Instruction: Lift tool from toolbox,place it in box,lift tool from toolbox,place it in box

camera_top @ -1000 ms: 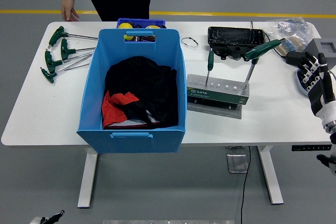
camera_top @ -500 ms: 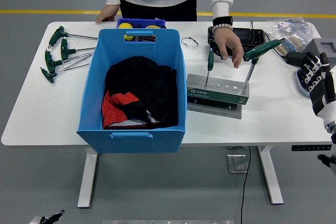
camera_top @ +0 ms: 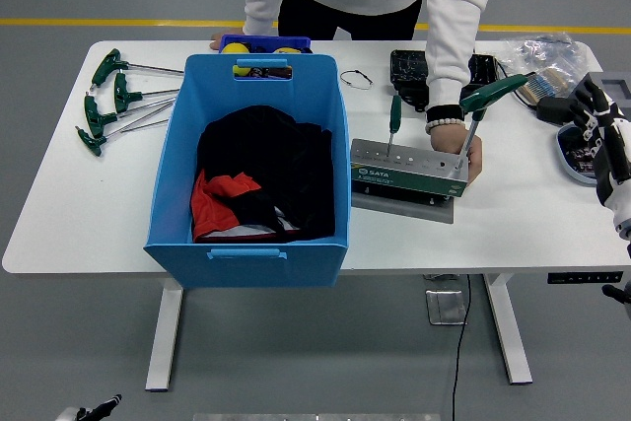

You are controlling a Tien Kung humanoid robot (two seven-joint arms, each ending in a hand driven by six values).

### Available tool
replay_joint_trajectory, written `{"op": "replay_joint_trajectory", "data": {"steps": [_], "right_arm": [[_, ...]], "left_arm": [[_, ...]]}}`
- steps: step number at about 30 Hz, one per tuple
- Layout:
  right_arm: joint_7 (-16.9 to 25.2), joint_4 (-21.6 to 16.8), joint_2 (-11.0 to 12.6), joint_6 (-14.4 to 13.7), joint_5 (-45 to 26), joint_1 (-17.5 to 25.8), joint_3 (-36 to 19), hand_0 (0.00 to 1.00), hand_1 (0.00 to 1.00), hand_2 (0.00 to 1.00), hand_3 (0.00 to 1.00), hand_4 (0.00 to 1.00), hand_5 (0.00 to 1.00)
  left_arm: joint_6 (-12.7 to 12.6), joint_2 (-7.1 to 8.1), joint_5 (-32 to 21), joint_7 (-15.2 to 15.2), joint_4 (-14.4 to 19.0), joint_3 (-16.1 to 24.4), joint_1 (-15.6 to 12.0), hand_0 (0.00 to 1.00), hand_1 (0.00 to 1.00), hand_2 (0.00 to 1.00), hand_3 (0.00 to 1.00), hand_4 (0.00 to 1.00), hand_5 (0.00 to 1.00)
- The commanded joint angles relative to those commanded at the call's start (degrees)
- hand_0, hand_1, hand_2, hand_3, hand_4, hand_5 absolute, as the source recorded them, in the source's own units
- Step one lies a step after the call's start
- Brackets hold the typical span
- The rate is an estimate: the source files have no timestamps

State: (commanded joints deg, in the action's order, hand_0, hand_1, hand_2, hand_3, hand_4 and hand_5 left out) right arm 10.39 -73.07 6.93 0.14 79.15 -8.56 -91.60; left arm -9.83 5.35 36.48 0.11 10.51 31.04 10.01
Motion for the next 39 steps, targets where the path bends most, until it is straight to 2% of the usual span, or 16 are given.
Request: {"op": "replay_joint_trajectory", "data": {"steps": [2, 3, 7, 8, 9, 12, 14, 15, 19, 26, 27, 32, 33, 38, 39], "right_arm": [[0.5, -0.4, 0.7, -1.1, 4.3, -0.3, 0.5, 0.998, 0.953, 0.971, 0.998, 0.998, 0.998], [0.7, -0.6, 1.1, -1.8, 6.3, -0.5, 0.7, 0.998, 0.966, 0.987, 0.998, 0.998, 0.939], [2.0, -1.9, 4.4, -6.2, 16.1, -2.1, 2.8, 0.998, 0.966, 0.987, 0.998, 0.998, 0.939], [2.3, -2.4, 5.5, -7.5, 18.4, -2.8, 3.6, 0.998, 0.966, 0.987, 0.998, 0.998, 0.939], [2.5, -2.8, 6.7, -8.6, 21.0, -3.4, 4.4, 0.998, 0.984, 0.998, 0.998, 0.998, 0.867], [2.7, -4.2, 10.1, -11.4, 27.8, -5.8, 7.4, 0.998, 0.984, 0.998, 0.998, 0.998, 0.867], [2.5, -4.6, 12.2, -11.9, 32.2, -7.4, 9.5, 0.998, 0.984, 0.998, 0.998, 0.998, 0.867], [2.1, -4.9, 13.4, -11.9, 34.1, -8.6, 11.0, 0.998, 0.988, 0.998, 0.998, 0.998, 0.809], [0.6, -5.8, 16.4, -10.9, 38.8, -12.8, 17.2, 0.998, 0.988, 0.998, 0.998, 0.998, 0.809], [-4.1, -4.7, 17.7, -6.3, 42.2, -20.0, 27.6, 0.998, 0.986, 0.993, 0.998, 0.998, 0.786], [-4.6, -4.0, 17.7, -5.8, 42.3, -21.0, 29.1, 0.998, 0.944, 0.947, 0.983, 0.998, 0.779], [-6.7, 1.0, 17.2, -3.1, 41.8, -26.1, 34.6, 0.998, 0.944, 0.947, 0.983, 0.998, 0.779], [-6.9, 2.0, 17.0, -3.1, 41.8, -26.9, 35.2, 0.927, 0.836, 0.823, 0.907, 0.998, 0.792], [-7.4, 8.8, 15.8, -3.4, 41.7, -30.9, 37.5, 0.927, 0.836, 0.823, 0.907, 0.998, 0.792], [-7.5, 10.0, 15.7, -3.2, 41.5, -31.4, 37.9, 0.826, 0.726, 0.709, 0.832, 0.998, 0.794]], "left_arm": [[0.0, 0.01, 0.2, 0.1, 0.0, 0.1, 0.0, 0.725, 0.763, 0.765, 0.739, 0.744, 0.690], [0.0, 0.02, 0.3, 0.1, 0.1, 0.1, 0.0, 0.725, 0.764, 0.767, 0.738, 0.744, 0.691], [0.1, 0.01, 0.7, 0.3, 0.1, 0.4, -0.1, 0.725, 0.764, 0.767, 0.738, 0.744, 0.691], [0.1, 0.02, 0.8, 0.4, 0.1, 0.5, -0.1, 0.725, 0.764, 0.767, 0.738, 0.744, 0.691], [0.2, 0.03, 0.9, 0.4, 0.1, 0.6, -0.1, 0.725, 0.765, 0.767, 0.739, 0.744, 0.691], [0.2, 0.09, 1.3, 0.6, 0.1, 0.8, -0.1, 0.725, 0.765, 0.767, 0.739, 0.744, 0.691], [0.3, 0.11, 1.4, 0.6, 0.1, 0.9, -0.2, 0.725, 0.765, 0.767, 0.739, 0.744, 0.691], [0.3, 0.15, 1.6, 0.7, 0.2, 1.0, -0.2, 0.725, 0.763, 0.766, 0.739, 0.744, 0.691], [0.4, 0.31, 2.0, 0.8, 0.1, 1.2, -0.2, 0.725, 0.763, 0.766, 0.739, 0.744, 0.691], [0.1, 0.42, 1.1, 0.5, 0.0, 0.7, -0.3, 0.726, 0.757, 0.763, 0.738, 0.744, 0.691], [0.1, 0.44, 0.9, 0.5, 0.0, 0.7, -0.3, 0.717, 0.747, 0.758, 0.737, 0.745, 0.691], [-0.1, 0.55, 0.0, 0.2, -0.1, 0.2, -0.2, 0.717, 0.747, 0.758, 0.737, 0.745, 0.691], [-0.2, 0.55, 0.1, 0.2, -0.1, 0.3, -0.2, 0.712, 0.740, 0.750, 0.735, 0.745, 0.691], [-0.3, 0.62, -0.1, 0.2, -0.1, 0.2, -0.1, 0.712, 0.740, 0.750, 0.735, 0.745, 0.691], [-0.3, 0.65, -0.1, 0.2, -0.1, 0.2, -0.1, 0.708, 0.740, 0.750, 0.737, 0.745, 0.692]]}}
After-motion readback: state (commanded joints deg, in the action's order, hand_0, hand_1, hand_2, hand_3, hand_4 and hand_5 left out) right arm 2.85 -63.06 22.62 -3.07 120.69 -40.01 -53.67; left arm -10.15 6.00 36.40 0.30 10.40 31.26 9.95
